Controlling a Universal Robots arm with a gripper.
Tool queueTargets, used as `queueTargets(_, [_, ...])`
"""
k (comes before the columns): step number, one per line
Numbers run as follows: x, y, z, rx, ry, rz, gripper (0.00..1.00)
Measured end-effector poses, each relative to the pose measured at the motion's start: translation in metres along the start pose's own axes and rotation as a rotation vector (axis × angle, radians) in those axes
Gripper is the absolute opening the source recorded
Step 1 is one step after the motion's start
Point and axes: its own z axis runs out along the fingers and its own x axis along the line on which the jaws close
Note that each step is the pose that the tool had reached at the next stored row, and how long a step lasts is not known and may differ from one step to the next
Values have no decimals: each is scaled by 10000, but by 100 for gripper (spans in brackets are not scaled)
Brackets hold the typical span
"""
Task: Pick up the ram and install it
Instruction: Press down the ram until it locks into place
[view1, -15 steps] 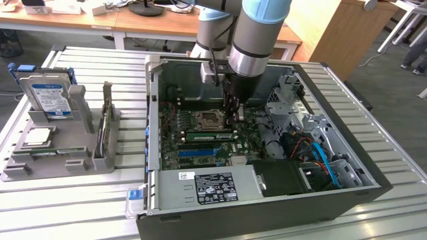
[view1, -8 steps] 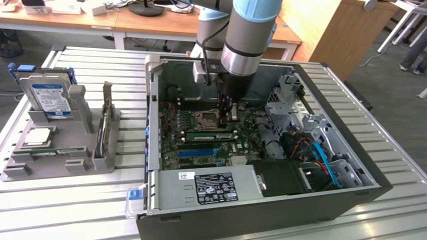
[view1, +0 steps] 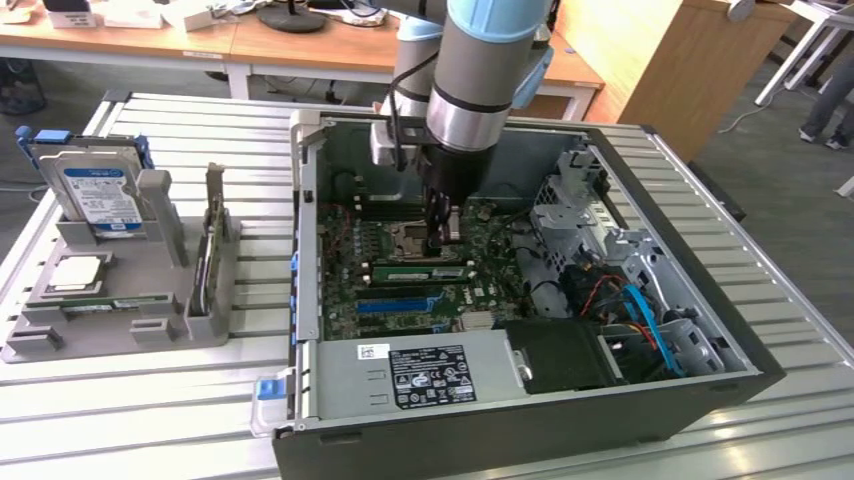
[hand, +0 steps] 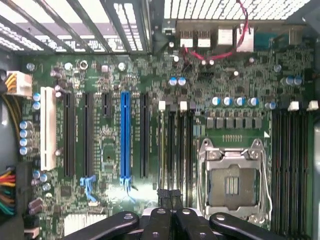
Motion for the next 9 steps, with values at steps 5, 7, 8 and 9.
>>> queueTargets(5, [1,92,0,0,0,0,11])
queueTargets(7, [2,129,1,0,0,0,11])
queueTargets(8, [2,145,1,0,1,0,11])
queueTargets(9, [2,159,1,0,0,0,11])
